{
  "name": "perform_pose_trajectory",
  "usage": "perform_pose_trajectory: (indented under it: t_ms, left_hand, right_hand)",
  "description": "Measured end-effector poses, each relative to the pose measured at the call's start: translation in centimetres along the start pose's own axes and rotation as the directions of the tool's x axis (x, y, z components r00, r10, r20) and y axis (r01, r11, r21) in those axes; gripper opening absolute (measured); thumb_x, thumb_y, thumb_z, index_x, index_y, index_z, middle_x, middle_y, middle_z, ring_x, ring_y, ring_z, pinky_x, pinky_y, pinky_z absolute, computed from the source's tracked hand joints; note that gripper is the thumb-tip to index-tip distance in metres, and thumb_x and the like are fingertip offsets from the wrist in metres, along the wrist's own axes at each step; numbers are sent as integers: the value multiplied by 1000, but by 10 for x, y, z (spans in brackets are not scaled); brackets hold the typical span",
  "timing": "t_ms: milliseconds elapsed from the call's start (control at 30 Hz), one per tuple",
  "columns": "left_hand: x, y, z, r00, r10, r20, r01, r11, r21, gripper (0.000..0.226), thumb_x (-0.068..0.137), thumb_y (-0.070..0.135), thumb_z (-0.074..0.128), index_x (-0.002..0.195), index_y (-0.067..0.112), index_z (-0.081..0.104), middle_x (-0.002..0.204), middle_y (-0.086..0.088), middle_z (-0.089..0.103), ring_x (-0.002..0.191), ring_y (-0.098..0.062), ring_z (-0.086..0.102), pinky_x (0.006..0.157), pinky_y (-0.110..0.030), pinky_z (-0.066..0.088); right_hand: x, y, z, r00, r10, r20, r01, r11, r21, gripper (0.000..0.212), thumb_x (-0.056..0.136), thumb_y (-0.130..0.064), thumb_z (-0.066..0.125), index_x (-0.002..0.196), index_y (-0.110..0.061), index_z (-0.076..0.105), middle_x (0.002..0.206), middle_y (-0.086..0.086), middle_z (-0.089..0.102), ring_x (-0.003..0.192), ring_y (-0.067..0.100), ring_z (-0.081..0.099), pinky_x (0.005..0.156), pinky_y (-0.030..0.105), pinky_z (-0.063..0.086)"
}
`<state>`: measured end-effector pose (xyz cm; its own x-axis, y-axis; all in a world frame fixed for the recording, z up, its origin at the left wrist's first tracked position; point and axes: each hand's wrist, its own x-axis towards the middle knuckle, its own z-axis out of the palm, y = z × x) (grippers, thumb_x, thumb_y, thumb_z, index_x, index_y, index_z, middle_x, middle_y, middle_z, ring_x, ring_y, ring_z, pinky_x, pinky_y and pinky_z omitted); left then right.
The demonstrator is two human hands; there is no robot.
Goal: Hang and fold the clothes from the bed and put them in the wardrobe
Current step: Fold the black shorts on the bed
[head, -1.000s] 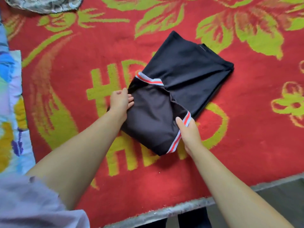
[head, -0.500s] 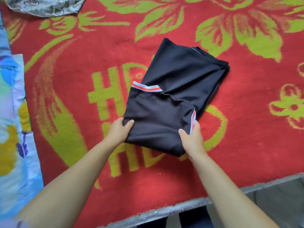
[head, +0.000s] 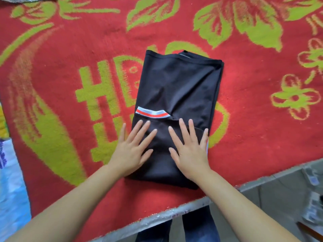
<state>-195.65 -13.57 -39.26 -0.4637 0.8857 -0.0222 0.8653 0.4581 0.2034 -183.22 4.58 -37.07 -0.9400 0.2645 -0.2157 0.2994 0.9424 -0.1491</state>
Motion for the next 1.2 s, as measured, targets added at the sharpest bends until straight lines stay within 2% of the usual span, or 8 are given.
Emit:
perform_pose_trajectory:
  t_ms: [100, 333, 533, 700, 833, 967, 1067, 1200]
  left_hand:
    - [34, -8, 18, 966, 97, 240, -118, 990, 76, 63, 92, 54, 29, 148, 26, 30, 156, -8, 25, 145, -27, 17, 110, -65, 14]
    - [27, -17, 33, 901, -310, 303, 296, 951, 92, 64, 94, 56, 18, 146, 31, -8, 155, 3, -20, 144, -15, -16, 111, -63, -2]
    - [-30, -47, -2, 942, 138, 305, -202, 961, 188, 101, 55, 5, 62, 148, 16, 26, 154, -13, 29, 140, -29, 30, 109, -61, 23]
    - [-7, -66, -8, 884, 278, 375, -387, 887, 253, 81, 67, 3, 46, 145, 20, 38, 152, -10, 33, 138, -27, 34, 109, -59, 22]
    - [15, -51, -5, 815, 335, 473, -471, 858, 205, 87, 71, 1, 37, 150, 30, 17, 157, -5, 6, 143, -21, 5, 115, -52, 1]
    - [23, -43, -12, 831, 227, 508, -191, 974, -123, 83, 82, -11, 42, 150, 29, 17, 158, 2, 5, 144, -6, 5, 119, -31, -9]
    - [39, -31, -33, 925, -153, 347, 335, 758, -559, 28, 94, 1, 51, 120, 5, 59, 123, -16, 63, 106, -10, 61, 91, -16, 36]
    - [106, -31, -47, 859, -504, 89, 412, 578, -705, 4, 94, 15, 59, 90, 13, 60, 87, 0, 64, 84, -10, 56, 63, -20, 36]
  right_hand:
    - [21, 28, 28, 978, 54, 202, -41, 997, -69, 62, 97, -51, 35, 152, -35, 12, 162, 3, -3, 148, 26, -9, 109, 68, -5]
    - [20, 75, 20, 985, 112, 132, -97, 988, -119, 59, 100, -40, 38, 153, -22, 17, 161, 5, 8, 149, 28, 2, 107, 71, 1]
    - [-64, 60, 9, 829, -539, 148, 550, 834, -42, 88, 68, -33, 52, 151, -17, 25, 158, 15, 20, 146, 34, 15, 110, 66, 15]
    - [-55, 82, 14, 818, -449, 361, 524, 840, -142, 112, 47, -40, 79, 148, -19, 34, 151, 18, 36, 139, 34, 35, 103, 67, 30]
    - [-42, 83, 12, 837, -448, 314, 491, 869, -69, 98, 43, -22, 88, 135, -13, 55, 141, 13, 51, 129, 31, 49, 99, 64, 39]
    - [-31, 84, -6, 904, -388, 180, 306, 880, 362, 61, 64, 4, 72, 123, -7, 63, 127, 9, 63, 122, 28, 57, 112, 44, 30]
    - [-10, 95, -38, 974, -162, 158, 1, 703, 711, 35, 78, -6, 59, 109, -22, 61, 97, 1, 70, 88, 8, 62, 83, 21, 43]
    - [55, 118, -67, 972, 221, 83, -175, 435, 883, 17, 86, -4, 65, 101, -12, 62, 89, 12, 70, 77, 9, 56, 72, 26, 46]
